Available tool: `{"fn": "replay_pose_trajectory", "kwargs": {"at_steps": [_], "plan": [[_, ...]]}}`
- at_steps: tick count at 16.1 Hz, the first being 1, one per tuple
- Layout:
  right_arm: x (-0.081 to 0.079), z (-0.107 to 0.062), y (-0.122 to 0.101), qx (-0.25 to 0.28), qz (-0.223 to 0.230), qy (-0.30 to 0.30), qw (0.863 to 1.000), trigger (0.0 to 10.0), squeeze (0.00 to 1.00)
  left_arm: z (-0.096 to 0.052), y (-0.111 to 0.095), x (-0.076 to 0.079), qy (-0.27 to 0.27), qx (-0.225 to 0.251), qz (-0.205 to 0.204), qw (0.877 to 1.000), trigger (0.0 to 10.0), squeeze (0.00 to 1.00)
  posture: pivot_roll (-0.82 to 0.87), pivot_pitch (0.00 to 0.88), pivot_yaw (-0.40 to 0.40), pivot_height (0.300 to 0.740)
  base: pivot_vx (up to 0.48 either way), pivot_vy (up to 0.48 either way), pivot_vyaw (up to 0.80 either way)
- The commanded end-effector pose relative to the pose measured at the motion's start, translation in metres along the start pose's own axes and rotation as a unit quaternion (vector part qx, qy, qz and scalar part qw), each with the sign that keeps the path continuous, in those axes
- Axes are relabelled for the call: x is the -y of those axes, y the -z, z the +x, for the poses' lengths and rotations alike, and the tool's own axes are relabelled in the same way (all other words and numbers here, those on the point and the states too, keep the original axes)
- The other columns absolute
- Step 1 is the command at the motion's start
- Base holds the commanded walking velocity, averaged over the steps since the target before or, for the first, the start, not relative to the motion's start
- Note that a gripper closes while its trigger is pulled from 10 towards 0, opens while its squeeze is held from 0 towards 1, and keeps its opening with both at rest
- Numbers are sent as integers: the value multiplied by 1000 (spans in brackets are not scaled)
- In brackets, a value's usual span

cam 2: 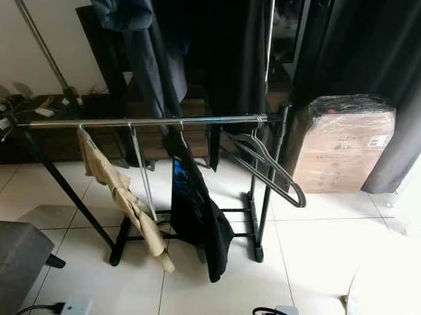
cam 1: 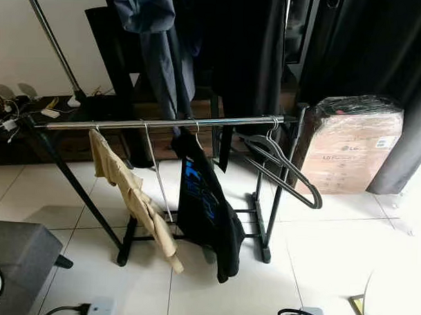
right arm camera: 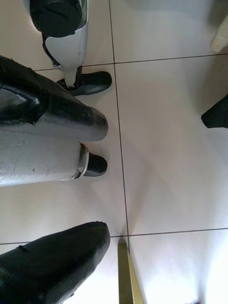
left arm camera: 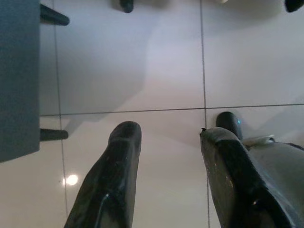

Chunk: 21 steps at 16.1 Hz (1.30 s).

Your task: Hang hanger

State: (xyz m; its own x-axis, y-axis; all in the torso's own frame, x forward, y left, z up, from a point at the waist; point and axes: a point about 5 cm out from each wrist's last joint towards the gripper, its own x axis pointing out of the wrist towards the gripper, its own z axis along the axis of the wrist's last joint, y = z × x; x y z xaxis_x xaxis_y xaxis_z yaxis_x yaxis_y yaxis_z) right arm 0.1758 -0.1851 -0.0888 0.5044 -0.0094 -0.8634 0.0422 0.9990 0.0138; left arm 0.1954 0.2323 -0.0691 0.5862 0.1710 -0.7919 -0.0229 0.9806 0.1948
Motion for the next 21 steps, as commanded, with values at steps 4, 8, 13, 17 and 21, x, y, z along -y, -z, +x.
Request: {"fn": "replay_pose_trajectory", "kwargs": {"at_steps": [4, 8, 13, 17, 21], "plan": [[-3, 0, 1, -4, -6, -5, 1000, 10000, 0, -2, 17, 2, 1, -33, 15, 999, 10000, 0, -99, 93, 59, 740, 0, 441, 0], [-2, 0, 1, -4, -5, -5, 1000, 10000, 0, -3, 22, 3, 0, -43, 13, 999, 10000, 0, -97, 98, 54, 740, 0, 480, 522], [-3, 0, 1, -4, 1, -6, 1000, 10000, 0, -2, 20, 5, 4, -38, 13, 999, 10000, 0, -99, 95, 53, 740, 0, 480, 0], [-3, 0, 1, -4, -3, -9, 1000, 10000, 0, -2, 20, 5, 6, -38, 12, 999, 10000, 0, -98, 93, 52, 740, 0, 480, 0], [-3, 0, 0, -2, -17, -13, 1000, 10000, 0, -2, 21, 4, 5, -40, 12, 999, 10000, 0, -95, 89, 50, 740, 0, 480, 200]]}}
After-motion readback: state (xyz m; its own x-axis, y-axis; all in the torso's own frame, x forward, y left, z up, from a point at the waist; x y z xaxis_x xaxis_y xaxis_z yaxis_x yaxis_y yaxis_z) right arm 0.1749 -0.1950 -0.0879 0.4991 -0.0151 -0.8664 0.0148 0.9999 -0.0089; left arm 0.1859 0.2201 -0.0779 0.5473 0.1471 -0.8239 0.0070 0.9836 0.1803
